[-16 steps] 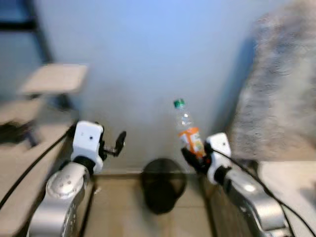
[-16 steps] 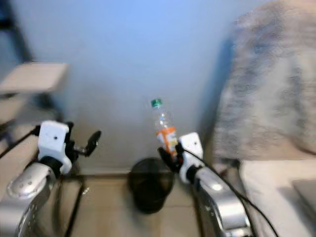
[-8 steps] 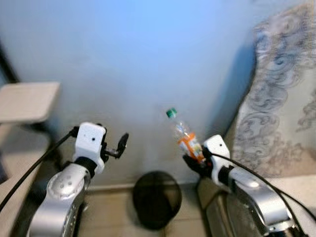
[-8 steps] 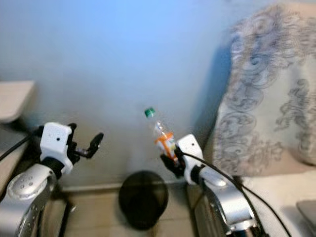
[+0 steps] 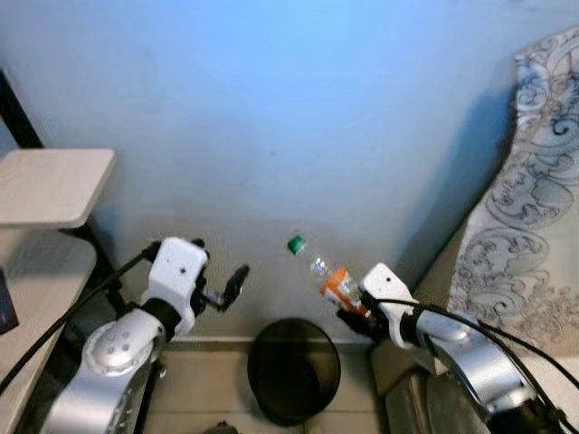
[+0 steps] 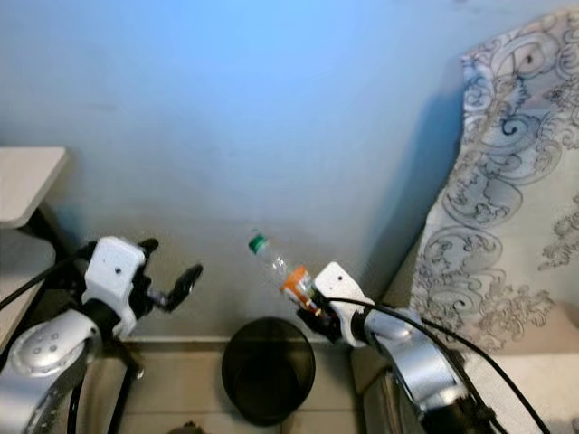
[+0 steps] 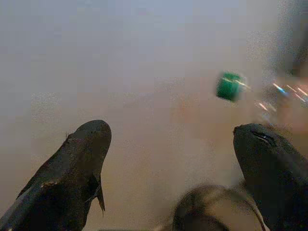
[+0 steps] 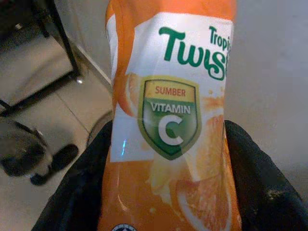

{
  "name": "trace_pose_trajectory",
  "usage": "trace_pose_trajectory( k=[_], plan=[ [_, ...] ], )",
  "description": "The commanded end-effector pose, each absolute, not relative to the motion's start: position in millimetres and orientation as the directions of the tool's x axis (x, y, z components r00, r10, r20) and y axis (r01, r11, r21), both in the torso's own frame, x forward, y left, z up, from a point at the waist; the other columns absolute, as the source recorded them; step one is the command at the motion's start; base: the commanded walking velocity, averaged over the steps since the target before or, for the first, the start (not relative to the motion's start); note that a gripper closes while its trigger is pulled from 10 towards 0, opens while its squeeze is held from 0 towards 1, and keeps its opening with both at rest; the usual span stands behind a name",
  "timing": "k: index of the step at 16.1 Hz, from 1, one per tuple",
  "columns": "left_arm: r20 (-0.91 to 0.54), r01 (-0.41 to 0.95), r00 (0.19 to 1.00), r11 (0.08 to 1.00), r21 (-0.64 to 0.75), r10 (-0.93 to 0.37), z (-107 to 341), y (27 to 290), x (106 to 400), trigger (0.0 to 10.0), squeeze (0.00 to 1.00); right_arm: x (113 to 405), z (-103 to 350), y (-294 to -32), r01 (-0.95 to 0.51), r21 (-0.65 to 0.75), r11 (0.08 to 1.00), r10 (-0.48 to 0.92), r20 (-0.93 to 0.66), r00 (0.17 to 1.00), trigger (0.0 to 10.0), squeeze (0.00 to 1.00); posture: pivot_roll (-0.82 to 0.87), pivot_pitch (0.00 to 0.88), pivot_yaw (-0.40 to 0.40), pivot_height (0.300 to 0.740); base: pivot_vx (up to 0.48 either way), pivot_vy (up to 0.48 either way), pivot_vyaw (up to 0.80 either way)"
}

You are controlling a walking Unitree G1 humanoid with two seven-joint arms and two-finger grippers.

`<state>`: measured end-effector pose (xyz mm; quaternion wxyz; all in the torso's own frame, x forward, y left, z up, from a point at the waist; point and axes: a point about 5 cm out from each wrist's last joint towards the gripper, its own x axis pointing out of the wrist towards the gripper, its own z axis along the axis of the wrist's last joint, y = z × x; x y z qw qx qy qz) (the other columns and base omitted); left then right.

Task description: Clean up the room

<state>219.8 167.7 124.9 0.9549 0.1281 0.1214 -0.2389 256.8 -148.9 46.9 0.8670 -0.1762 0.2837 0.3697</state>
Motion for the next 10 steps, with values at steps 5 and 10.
trace_pose_trajectory(
  k=[5,10],
  plan=[
    [-0.488,0.721,0.656,0.671,0.176,-0.576,104.4,175.5,203.7,10.0,0.0,278.4,27.9,-111.7,-0.834,-0.166,0.526,0.556,-0.675,0.485,10.0,0.0,0.04,0.0,-0.076,0.74,0.0,0.0,0.0],
    [-0.573,0.807,0.533,0.578,0.122,-0.622,98.5,182.1,199.9,10.0,0.0,278.5,-2.8,-83.9,-0.867,-0.19,0.461,0.492,-0.758,0.428,10.0,0.0,0.04,0.03,-0.068,0.74,0.0,0.0,0.0]
  ],
)
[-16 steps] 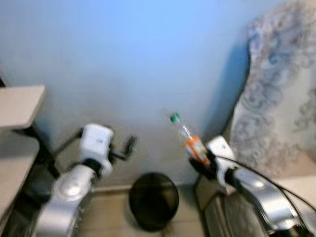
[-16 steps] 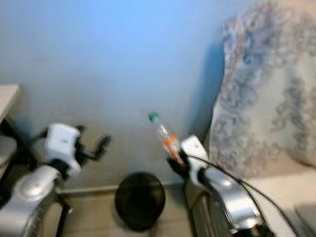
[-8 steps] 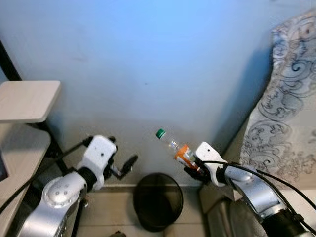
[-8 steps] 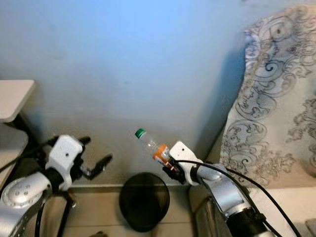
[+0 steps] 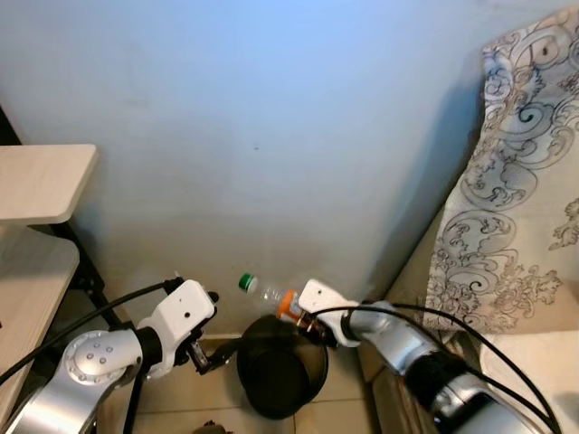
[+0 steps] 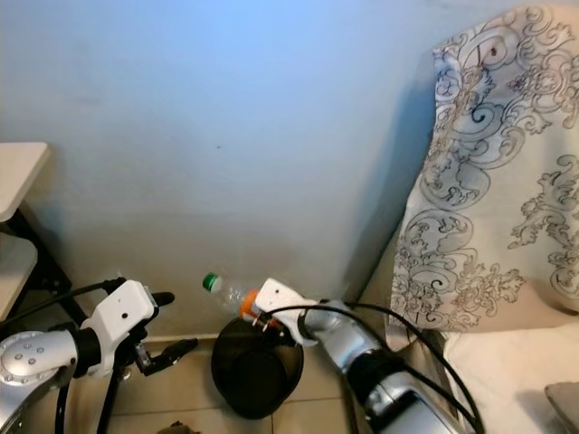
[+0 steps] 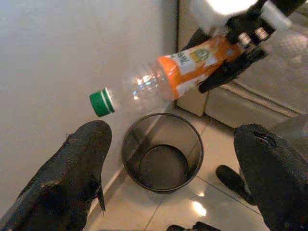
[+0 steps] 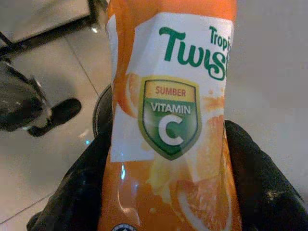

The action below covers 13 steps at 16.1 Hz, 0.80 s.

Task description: Clean up the room

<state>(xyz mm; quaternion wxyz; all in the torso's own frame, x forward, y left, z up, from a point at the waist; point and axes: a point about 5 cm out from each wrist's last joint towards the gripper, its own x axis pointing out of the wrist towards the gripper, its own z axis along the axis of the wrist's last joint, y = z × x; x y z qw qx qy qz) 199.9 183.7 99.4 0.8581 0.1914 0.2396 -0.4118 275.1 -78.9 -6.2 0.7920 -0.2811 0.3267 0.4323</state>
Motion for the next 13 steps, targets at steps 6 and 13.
trace_pose_trajectory(
  k=[6,13],
  plan=[
    [-0.585,0.838,0.482,0.538,0.091,-0.653,97.2,179.6,194.9,10.0,0.0,292.0,-4.0,-82.5,-0.782,-0.309,0.541,0.376,-0.743,0.554,10.0,0.0,0.03,0.059,-0.061,0.74,0.0,0.0,0.0],
    [-0.587,0.844,0.471,0.53,0.082,-0.659,96.6,178.9,194.2,10.0,0.0,302.6,5.4,-73.1,-0.722,-0.321,0.613,0.37,-0.69,0.622,10.0,1.0,0.04,0.055,-0.065,0.74,0.0,0.0,0.0]
  ],
)
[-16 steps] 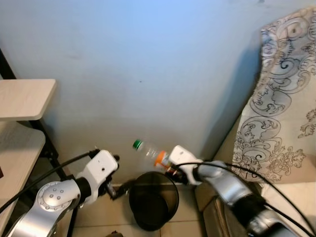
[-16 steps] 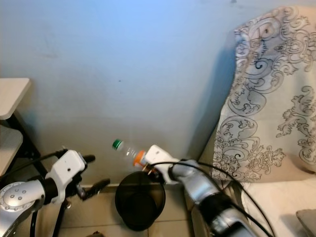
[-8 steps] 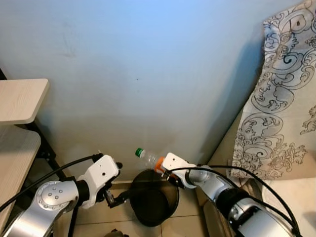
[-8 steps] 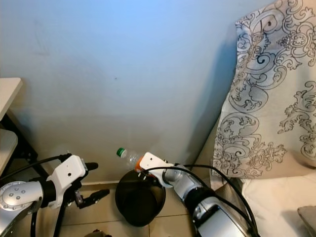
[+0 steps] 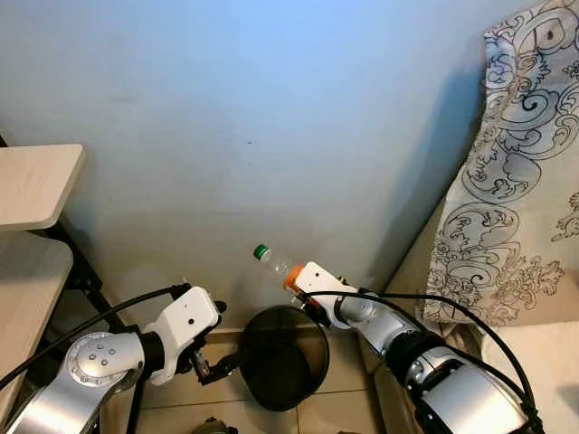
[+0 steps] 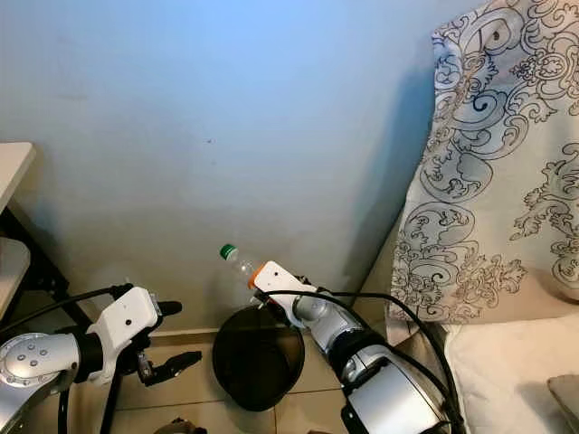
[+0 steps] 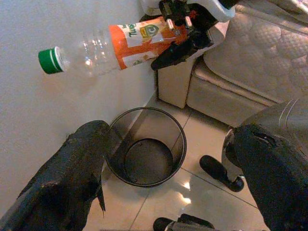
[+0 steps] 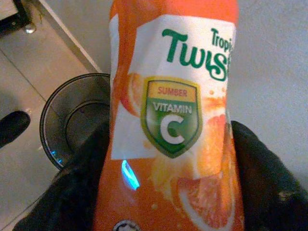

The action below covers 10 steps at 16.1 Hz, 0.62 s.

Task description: Clean up the room

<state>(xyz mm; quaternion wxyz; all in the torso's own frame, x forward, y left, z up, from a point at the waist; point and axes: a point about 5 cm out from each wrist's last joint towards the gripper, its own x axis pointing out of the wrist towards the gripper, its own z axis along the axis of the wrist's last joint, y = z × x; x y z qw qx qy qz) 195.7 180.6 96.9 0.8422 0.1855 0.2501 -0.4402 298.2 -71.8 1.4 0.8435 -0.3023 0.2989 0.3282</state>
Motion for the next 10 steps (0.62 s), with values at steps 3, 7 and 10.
trace_pose_trajectory(
  k=[3,7,10],
  plan=[
    [-0.587,0.844,0.471,0.53,0.082,-0.659,97.3,178.1,193.0,10.0,0.0,303.6,6.6,-69.6,-0.716,-0.325,0.618,0.372,-0.682,0.63,10.0,1.0,0.04,0.05,-0.067,0.74,0.0,0.0,0.0],
    [-0.59,0.847,0.467,0.526,0.082,-0.659,96.8,178.3,193.1,10.0,0.0,300.5,3.8,-68.4,-0.725,-0.308,0.616,0.381,-0.689,0.617,10.0,1.0,0.04,0.045,-0.064,0.74,0.0,0.0,0.0],
    [-0.591,0.847,0.467,0.525,0.084,-0.658,96.3,178.5,194.0,10.0,0.0,299.3,2.9,-68.0,-0.728,-0.296,0.619,0.39,-0.689,0.611,10.0,1.0,0.03,0.042,-0.06,0.74,0.0,0.0,0.0]
  ],
)
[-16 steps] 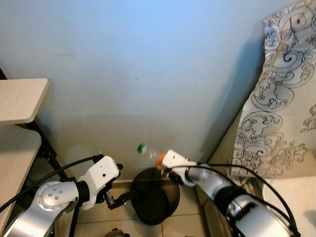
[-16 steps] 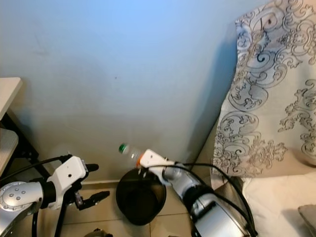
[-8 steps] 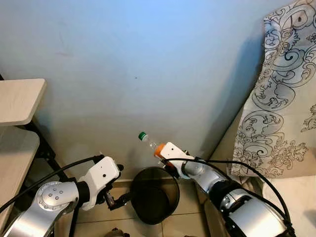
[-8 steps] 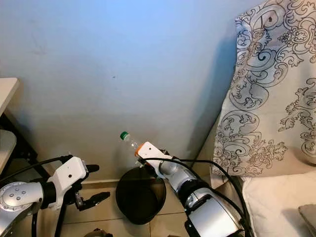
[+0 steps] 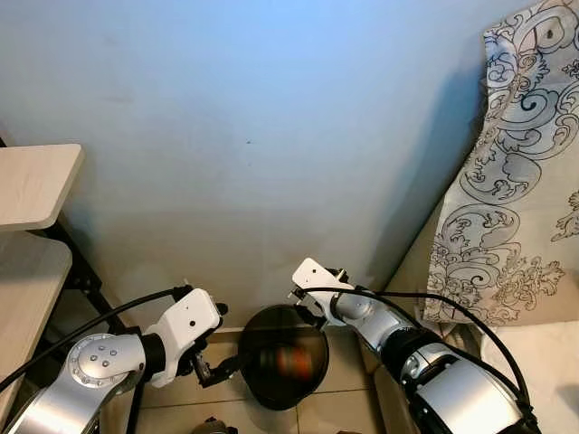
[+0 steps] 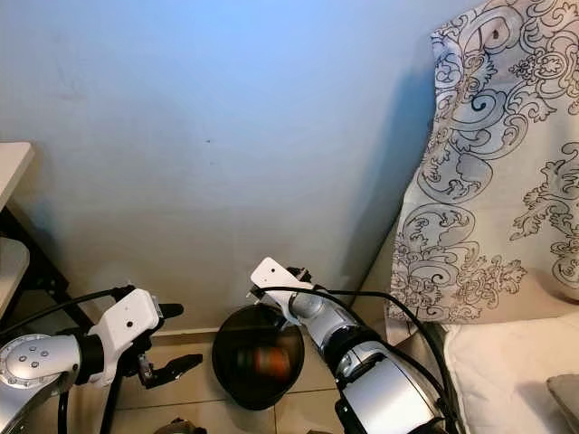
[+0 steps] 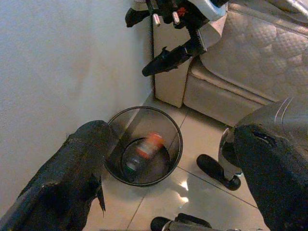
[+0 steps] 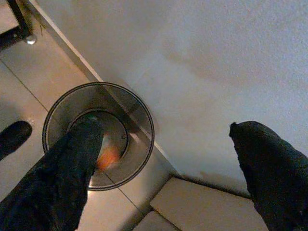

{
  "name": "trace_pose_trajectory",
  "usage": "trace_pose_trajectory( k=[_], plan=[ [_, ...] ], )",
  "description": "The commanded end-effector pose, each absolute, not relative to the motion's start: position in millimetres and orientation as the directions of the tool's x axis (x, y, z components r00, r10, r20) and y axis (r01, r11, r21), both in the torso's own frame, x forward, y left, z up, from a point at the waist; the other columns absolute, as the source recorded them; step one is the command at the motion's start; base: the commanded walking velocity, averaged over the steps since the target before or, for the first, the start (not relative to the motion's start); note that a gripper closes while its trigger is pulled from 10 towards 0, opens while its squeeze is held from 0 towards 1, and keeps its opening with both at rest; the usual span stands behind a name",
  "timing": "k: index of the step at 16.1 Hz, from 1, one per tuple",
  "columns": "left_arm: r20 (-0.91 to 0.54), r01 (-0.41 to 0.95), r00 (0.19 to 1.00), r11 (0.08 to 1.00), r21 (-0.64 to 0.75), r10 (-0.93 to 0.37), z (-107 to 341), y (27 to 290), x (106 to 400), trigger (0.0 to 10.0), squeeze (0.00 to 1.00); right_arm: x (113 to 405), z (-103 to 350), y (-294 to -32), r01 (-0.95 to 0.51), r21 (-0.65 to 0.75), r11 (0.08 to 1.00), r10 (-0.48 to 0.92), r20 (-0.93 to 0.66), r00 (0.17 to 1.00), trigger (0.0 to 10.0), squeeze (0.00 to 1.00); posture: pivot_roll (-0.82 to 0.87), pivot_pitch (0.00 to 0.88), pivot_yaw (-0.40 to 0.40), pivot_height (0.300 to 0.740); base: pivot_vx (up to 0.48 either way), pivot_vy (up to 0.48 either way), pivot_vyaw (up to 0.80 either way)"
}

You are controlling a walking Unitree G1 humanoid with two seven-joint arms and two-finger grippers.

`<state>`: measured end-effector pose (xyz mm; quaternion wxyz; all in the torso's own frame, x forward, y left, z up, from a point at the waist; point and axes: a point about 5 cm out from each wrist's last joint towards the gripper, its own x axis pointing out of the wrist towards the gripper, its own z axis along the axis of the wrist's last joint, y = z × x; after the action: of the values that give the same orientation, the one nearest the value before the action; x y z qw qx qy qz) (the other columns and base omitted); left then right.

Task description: Clean up the room

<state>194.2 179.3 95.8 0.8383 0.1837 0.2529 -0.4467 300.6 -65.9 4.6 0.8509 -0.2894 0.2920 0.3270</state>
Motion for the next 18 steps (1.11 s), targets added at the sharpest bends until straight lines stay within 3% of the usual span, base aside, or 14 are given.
trace_pose_trajectory(
  k=[1,3,4,5,9,12,18],
  plan=[
    [-0.583,0.842,0.477,0.533,0.087,-0.658,96.4,178.3,195.2,10.0,0.0,299.3,3.1,-68.4,-0.727,-0.286,0.624,0.4,-0.682,0.612,10.0,1.0,0.03,0.037,-0.057,0.74,0.0,0.0,0.0],
    [-0.524,0.797,0.549,0.598,0.091,-0.651,101.5,175.7,203.4,10.0,0.0,303.7,9.5,-68.9,-0.707,-0.246,0.663,0.443,-0.631,0.636,10.0,1.0,0.03,0.032,-0.054,0.74,0.0,0.0,0.0],
    [-0.44,0.721,0.654,0.684,0.114,-0.616,109.2,173.3,215.8,10.0,0.0,310.5,20.2,-71.4,-0.661,-0.2,0.723,0.479,-0.544,0.689,10.0,0.41,0.03,0.023,-0.052,0.74,0.0,0.0,0.0],
    [-0.369,0.651,0.73,0.749,0.121,-0.575,115.8,170.9,224.7,10.0,0.0,314.8,29.3,-76.6,-0.616,-0.151,0.773,0.494,-0.466,0.734,10.0,0.0,0.02,0.016,-0.047,0.74,0.0,0.0,0.0],
    [-0.278,0.545,0.827,0.82,0.178,-0.489,125.8,156.9,235.9,10.0,0.0,299.6,62.6,-106.6,-0.549,-0.043,0.834,0.513,-0.304,0.803,10.0,0.0,-0.01,0.0,-0.018,0.74,0.0,0.0,0.0],
    [-0.211,0.483,0.87,0.855,0.187,-0.445,132.6,143.3,240.3,10.0,0.0,291.1,88.0,-137.4,-0.361,-0.111,0.926,0.333,-0.211,0.919,10.0,0.0,-0.02,0.0,0.002,0.74,0.0,0.0,-0.14],
    [-0.125,0.401,0.915,0.9,0.169,-0.384,142.8,134.1,241.4,10.0,0.0,260.8,121.8,-169.1,-0.192,-0.027,0.981,0.184,-0.193,0.964,10.0,0.0,-0.03,0.0,0.011,0.74,0.0,0.0,-0.76]
  ],
)
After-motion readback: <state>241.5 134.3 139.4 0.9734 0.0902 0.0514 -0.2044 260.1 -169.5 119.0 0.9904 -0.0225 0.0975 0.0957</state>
